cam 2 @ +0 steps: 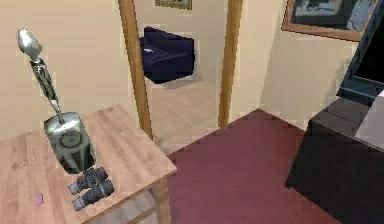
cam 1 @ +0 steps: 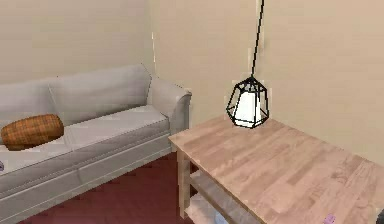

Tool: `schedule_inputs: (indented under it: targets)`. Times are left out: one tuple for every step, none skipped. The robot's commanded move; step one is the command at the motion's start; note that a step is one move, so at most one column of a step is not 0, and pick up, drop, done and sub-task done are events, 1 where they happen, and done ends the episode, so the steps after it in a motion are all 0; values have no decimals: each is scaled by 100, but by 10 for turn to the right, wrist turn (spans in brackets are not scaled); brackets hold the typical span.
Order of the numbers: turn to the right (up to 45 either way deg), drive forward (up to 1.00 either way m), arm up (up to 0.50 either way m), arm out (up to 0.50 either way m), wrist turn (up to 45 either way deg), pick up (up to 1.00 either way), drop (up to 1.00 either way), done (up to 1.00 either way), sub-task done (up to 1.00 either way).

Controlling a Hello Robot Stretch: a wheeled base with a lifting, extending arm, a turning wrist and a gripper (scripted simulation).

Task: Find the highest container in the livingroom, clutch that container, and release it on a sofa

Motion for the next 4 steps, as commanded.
schedule_inputs:
  targets:
    - [120,0,0,0,0,0,0,0,0]
    - [450,0,0,0,0,0,0,0,0]
    - [450,0,0,0,0,0,0,0,0]
    - [450,0,0,0,0,0,0,0,0]
